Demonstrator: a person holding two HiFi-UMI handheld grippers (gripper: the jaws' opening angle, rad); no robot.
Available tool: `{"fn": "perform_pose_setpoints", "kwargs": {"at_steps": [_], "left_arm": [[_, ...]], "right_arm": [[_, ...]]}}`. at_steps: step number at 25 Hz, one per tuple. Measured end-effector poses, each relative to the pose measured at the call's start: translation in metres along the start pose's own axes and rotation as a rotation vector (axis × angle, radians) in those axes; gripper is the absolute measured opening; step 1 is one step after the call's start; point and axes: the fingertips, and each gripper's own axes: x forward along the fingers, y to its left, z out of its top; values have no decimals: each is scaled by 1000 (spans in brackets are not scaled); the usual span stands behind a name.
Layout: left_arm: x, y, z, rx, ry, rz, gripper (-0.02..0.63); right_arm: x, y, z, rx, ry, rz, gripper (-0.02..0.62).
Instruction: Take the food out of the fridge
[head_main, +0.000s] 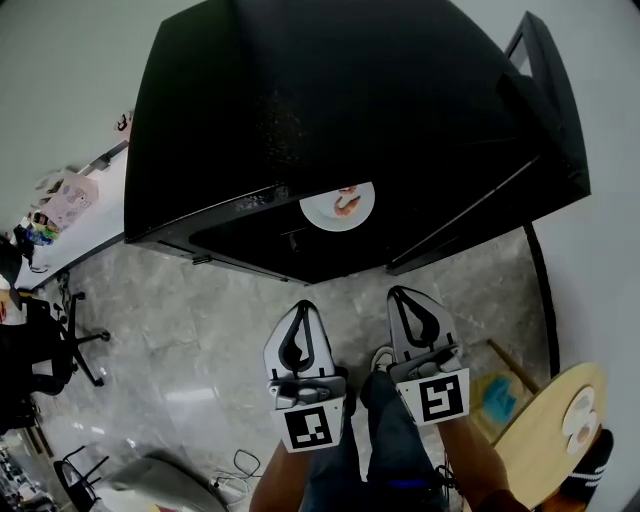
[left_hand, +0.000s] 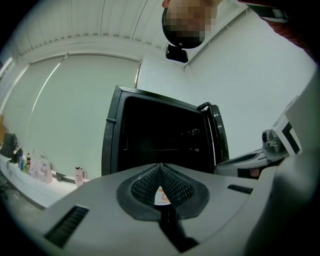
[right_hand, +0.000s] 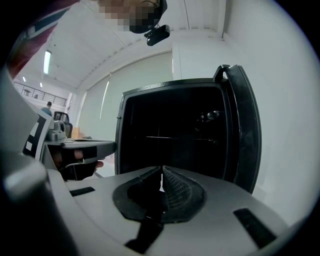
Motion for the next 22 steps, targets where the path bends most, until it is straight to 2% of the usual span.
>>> {"fn": "perform_pose_setpoints", "kwargs": {"at_steps": [7,22], "left_arm": [[8,-1,-32,17,15,-12,12],[11,0,-80,-8,16,0,12]], "right_arm": [[11,-6,-32,2,20,-2,23],[20,-6,-79,12,39,1,23]]}}
